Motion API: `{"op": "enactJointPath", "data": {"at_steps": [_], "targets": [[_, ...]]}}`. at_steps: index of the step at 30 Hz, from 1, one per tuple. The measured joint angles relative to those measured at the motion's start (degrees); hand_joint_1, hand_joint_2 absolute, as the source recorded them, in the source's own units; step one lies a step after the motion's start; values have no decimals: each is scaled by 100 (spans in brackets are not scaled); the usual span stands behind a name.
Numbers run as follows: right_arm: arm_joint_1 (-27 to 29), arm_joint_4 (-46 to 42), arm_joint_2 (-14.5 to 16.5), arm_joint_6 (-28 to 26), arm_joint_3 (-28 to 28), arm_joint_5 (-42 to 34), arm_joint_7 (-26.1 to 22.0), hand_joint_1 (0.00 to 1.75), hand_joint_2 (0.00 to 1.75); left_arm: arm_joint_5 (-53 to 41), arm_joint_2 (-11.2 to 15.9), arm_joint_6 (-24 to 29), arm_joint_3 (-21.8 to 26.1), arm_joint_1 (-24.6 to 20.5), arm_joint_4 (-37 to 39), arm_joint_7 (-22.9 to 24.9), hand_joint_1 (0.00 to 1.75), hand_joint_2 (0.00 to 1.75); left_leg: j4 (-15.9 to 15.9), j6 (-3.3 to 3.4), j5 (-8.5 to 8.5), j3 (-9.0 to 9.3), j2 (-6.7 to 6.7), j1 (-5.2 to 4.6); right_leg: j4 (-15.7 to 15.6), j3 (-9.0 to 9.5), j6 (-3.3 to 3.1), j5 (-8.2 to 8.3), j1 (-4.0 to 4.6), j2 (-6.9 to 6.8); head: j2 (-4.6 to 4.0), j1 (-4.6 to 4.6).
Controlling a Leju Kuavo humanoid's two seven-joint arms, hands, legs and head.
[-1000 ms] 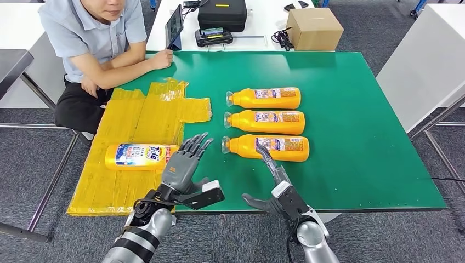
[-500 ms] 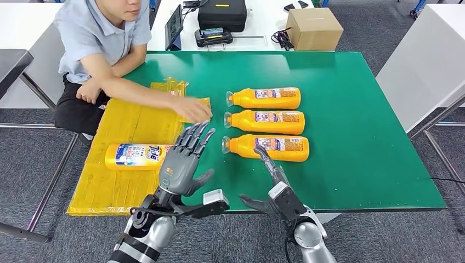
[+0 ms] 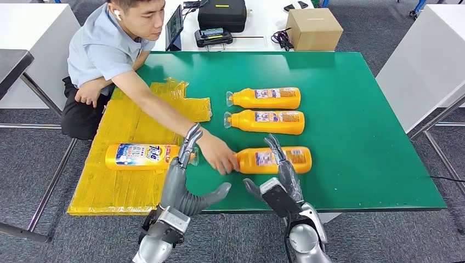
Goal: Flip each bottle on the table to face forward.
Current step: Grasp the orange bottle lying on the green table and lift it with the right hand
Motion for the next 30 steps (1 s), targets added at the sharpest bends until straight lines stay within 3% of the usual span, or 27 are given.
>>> {"op": "enactJointPath", "data": {"at_steps": [1, 6, 9, 24, 30], "targets": [[-2, 1, 31, -172, -9, 246, 154, 0, 175, 41, -5, -42, 11, 32, -43, 8, 0, 175, 0, 0, 0, 0, 0, 0, 0, 0, 0, 0, 0, 0, 0, 1], [-42, 23, 46, -820, 32, 1885, 700, 0, 175, 309, -53, -197, 191, 98, -106, 73, 0, 175, 0, 0, 0, 0, 0, 0, 0, 0, 0, 0, 0, 0, 0, 0], [-81, 78, -63, -929, 83, 2506, 927, 0, 175, 446, -86, -186, 305, 102, -91, 61, 0, 175, 0, 0, 0, 0, -1, 0, 0, 0, 0, 0, 0, 0, 0, 0], [-111, 191, -219, -929, 156, 3151, 1272, 0, 175, 468, -116, -120, 427, 121, -85, 52, 0, 175, 0, 0, 0, -1, -1, 0, 0, 0, 0, 0, 0, 0, 0, 0], [-229, 700, -691, -1024, 415, 4179, 1843, 0, 175, 415, -160, -165, 641, 169, -85, 179, 0, 175, 0, 0, 0, 0, -1, 0, 0, 0, 0, 0, 0, 0, 0, 0]]}}
